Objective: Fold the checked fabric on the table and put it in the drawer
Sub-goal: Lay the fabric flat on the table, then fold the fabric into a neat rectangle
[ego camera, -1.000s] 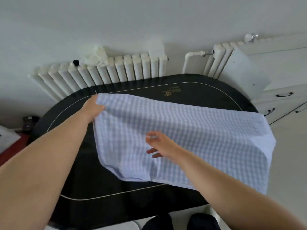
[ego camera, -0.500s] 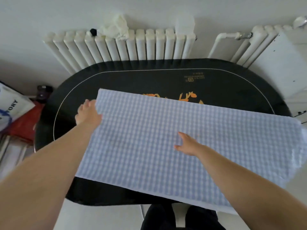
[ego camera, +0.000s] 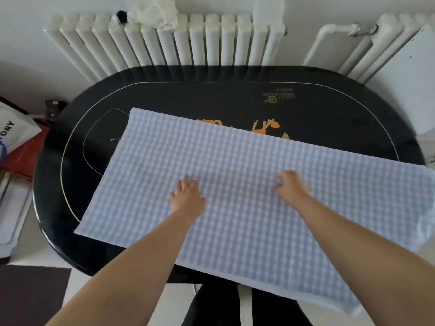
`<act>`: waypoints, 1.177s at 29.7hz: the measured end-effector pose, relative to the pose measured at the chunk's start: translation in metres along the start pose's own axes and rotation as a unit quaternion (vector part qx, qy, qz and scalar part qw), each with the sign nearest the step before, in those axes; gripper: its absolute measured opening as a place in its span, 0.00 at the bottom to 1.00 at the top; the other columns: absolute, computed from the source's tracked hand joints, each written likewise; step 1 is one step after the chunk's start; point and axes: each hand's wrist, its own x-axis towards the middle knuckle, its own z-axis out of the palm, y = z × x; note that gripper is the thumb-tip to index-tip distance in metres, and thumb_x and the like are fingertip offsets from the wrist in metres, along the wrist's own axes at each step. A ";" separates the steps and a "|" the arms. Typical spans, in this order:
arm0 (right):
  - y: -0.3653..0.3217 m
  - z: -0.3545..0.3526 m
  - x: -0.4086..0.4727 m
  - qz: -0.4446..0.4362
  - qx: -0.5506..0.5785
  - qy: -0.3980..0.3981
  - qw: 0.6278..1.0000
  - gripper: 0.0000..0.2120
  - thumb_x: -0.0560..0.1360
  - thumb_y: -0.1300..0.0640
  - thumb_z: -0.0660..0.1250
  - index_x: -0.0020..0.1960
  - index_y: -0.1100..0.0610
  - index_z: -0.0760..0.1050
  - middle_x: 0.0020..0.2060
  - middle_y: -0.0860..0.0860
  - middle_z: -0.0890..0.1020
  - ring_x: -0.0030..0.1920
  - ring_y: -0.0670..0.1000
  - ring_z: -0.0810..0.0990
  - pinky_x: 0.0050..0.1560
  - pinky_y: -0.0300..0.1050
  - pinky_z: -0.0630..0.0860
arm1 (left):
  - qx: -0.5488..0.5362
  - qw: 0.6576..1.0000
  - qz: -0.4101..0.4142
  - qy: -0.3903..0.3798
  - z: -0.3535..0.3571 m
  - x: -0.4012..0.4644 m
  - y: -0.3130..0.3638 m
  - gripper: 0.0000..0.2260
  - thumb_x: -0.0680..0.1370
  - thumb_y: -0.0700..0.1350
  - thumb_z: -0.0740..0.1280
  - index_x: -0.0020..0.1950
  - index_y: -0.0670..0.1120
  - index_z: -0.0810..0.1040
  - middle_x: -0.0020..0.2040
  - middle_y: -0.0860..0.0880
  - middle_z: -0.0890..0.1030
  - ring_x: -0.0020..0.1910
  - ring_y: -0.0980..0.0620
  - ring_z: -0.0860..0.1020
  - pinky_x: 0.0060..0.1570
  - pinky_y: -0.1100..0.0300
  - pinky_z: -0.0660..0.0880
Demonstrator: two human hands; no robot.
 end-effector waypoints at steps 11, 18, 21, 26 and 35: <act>0.074 -0.107 0.092 0.041 -0.047 0.106 0.992 0.19 0.79 0.55 0.58 0.70 0.53 0.65 0.71 0.52 0.64 0.56 0.63 0.77 0.47 0.48 0.69 | 0.071 0.988 0.126 0.047 0.009 0.024 0.123 0.25 0.79 0.51 0.62 0.73 0.47 0.58 0.78 0.50 0.51 0.68 0.45 0.65 0.60 0.49 0.68; 0.135 -0.149 0.125 0.136 -0.048 -0.023 0.989 0.25 0.76 0.44 0.63 0.67 0.57 0.65 0.61 0.58 0.68 0.45 0.61 0.80 0.46 0.53 0.78 | 0.011 0.990 0.121 0.072 -0.022 0.090 0.205 0.25 0.81 0.41 0.55 0.76 0.48 0.51 0.78 0.54 0.54 0.33 0.51 0.75 0.28 0.57 0.69; 0.145 -0.142 0.129 0.132 0.005 -0.025 0.991 0.18 0.77 0.47 0.64 0.59 0.58 0.69 0.54 0.60 0.76 0.41 0.62 0.82 0.48 0.56 0.80 | 0.009 0.988 0.139 0.068 -0.023 0.105 0.213 0.30 0.77 0.36 0.60 0.74 0.52 0.52 0.68 0.50 0.66 0.30 0.50 0.75 0.24 0.58 0.69; 0.144 -0.127 0.127 0.125 0.058 0.010 0.990 0.05 0.78 0.54 0.61 0.47 0.54 0.66 0.39 0.55 0.79 0.34 0.53 0.80 0.38 0.52 0.80 | -0.009 0.993 0.096 0.065 -0.026 0.121 0.207 0.14 0.78 0.47 0.60 0.63 0.56 0.64 0.60 0.51 0.74 0.30 0.53 0.73 0.24 0.61 0.67; 0.011 -0.090 0.119 -0.068 0.064 0.087 0.992 0.08 0.78 0.53 0.60 0.44 0.53 0.63 0.44 0.53 0.75 0.39 0.56 0.73 0.37 0.49 0.68 | -0.062 0.978 -0.076 0.183 -0.070 0.124 0.094 0.09 0.80 0.46 0.59 0.55 0.42 0.72 0.57 0.40 0.75 0.43 0.38 0.76 0.36 0.51 0.69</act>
